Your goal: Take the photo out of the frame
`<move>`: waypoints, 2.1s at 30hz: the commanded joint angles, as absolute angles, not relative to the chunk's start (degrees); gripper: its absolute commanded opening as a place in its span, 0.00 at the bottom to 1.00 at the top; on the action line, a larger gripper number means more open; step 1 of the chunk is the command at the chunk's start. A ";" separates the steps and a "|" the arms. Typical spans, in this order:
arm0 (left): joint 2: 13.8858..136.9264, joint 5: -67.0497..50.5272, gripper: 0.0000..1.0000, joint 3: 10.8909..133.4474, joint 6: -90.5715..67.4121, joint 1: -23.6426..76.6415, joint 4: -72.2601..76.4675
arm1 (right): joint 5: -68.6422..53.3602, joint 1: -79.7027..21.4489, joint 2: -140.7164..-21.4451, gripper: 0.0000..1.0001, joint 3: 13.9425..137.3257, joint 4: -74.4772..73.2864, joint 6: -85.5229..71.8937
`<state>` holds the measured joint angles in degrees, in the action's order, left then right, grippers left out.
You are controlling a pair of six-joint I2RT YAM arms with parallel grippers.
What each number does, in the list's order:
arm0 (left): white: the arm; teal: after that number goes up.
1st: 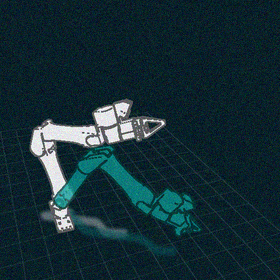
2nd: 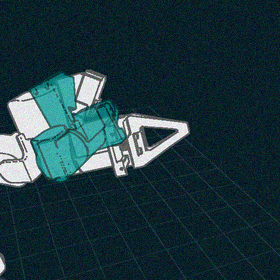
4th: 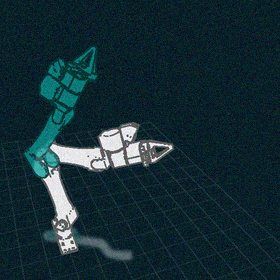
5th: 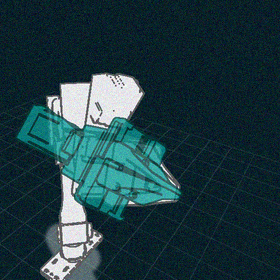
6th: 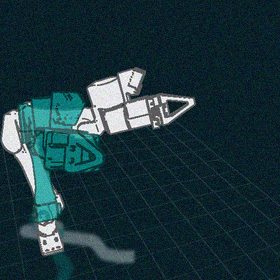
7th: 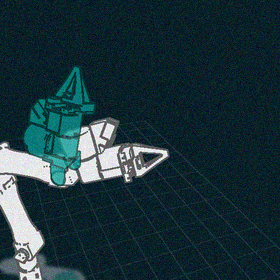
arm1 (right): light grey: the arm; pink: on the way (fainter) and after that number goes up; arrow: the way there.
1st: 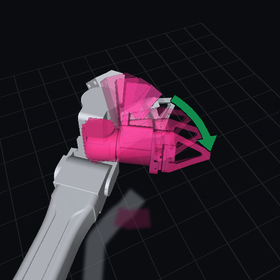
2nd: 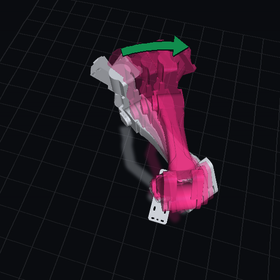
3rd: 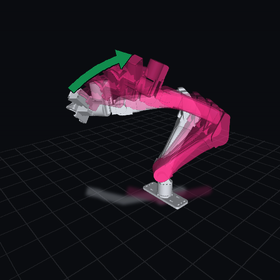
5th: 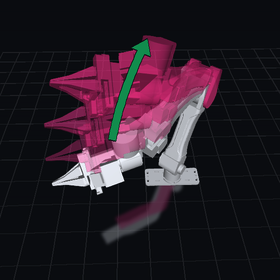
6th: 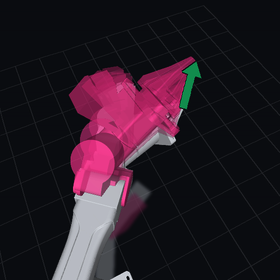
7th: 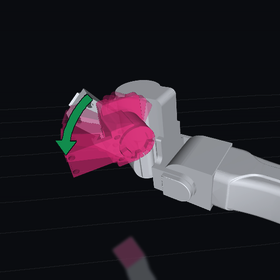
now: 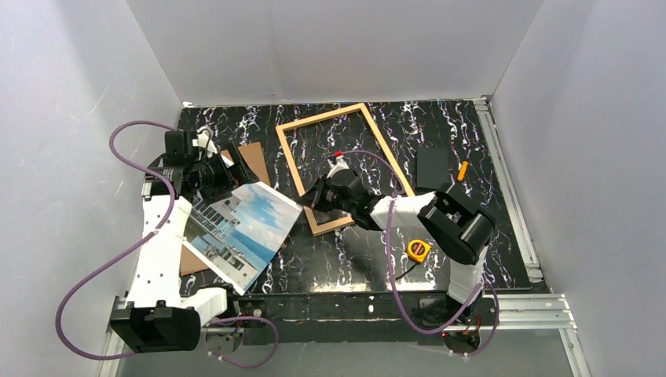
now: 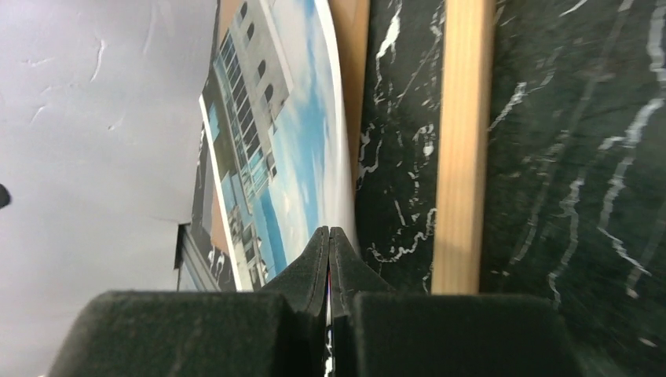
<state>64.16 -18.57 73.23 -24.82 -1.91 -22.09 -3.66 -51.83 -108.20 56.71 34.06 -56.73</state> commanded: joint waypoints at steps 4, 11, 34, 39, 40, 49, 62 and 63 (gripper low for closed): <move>64.59 -15.87 0.91 67.87 -22.09 -1.06 -21.64 | 7.59 -52.22 -99.45 0.01 52.29 34.07 -54.10; 66.50 -13.14 0.92 65.40 -20.59 -1.05 -22.15 | -1.51 -52.18 -99.66 0.01 55.94 28.10 -47.17; 69.53 -6.08 0.98 60.65 -29.52 -2.85 -24.39 | -25.89 -49.67 -129.19 0.86 113.75 -36.65 -6.06; 67.29 -11.89 0.98 57.52 -29.71 -4.52 -18.97 | -25.48 -49.67 -136.94 0.87 123.79 -38.97 -6.67; 67.09 -12.23 0.98 57.42 -29.71 -4.61 -18.75 | -24.56 -49.66 -137.87 0.87 125.31 -39.38 -6.82; 66.56 -14.76 0.98 56.76 -30.74 -6.18 -17.16 | -22.02 -49.79 -143.87 0.86 132.71 -44.07 -8.65; 65.58 -14.94 0.98 56.18 -30.76 -6.50 -16.37 | -25.42 -51.58 -145.24 0.75 129.63 -43.28 -13.10; 65.60 -14.94 0.98 56.16 -30.76 -6.48 -16.37 | -25.66 -51.67 -145.21 0.73 129.59 -43.20 -13.43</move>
